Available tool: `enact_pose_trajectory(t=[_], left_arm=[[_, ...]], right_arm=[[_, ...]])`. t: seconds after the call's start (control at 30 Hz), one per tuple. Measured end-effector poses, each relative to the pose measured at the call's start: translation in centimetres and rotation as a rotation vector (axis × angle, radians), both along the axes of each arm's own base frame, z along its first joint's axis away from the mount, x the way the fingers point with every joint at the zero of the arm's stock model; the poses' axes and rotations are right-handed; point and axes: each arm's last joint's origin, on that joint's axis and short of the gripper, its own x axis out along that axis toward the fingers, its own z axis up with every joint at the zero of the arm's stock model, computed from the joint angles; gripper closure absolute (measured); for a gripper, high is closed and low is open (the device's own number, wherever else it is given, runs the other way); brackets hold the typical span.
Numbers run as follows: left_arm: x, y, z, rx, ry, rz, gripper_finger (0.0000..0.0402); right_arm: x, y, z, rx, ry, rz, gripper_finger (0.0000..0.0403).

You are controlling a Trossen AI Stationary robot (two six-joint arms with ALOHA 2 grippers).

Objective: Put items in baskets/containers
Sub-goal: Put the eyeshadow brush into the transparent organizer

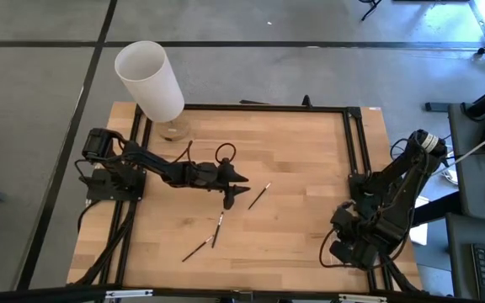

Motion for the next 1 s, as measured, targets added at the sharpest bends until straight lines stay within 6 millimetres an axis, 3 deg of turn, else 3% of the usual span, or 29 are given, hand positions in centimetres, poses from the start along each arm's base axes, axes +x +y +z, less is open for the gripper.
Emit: enact_pose_trajectory(t=[0.2, 0.43, 0.77, 1.0], left_arm=[[-0.1, 0.2, -1.3, 0.008, 0.079, 0.071, 0.0242], [0.4, 0.1, -1.1, 0.011, 0.113, 0.074, 0.0242], [6.2, -1.0, -2.5, 0.047, 0.321, 0.115, 0.0242], [9.7, -1.5, -4.5, 0.048, 0.475, 0.125, 0.0243]], right_arm=[[-0.1, -0.1, 0.0, -0.005, 0.009, -0.010, 0.0310], [0.3, -0.7, 0.4, -0.035, 0.023, -0.038, 0.0289], [1.9, -1.4, 6.3, -0.145, -0.261, -0.066, 0.0288], [2.4, -1.2, 6.6, -0.131, -0.285, -0.065, 0.0288]])
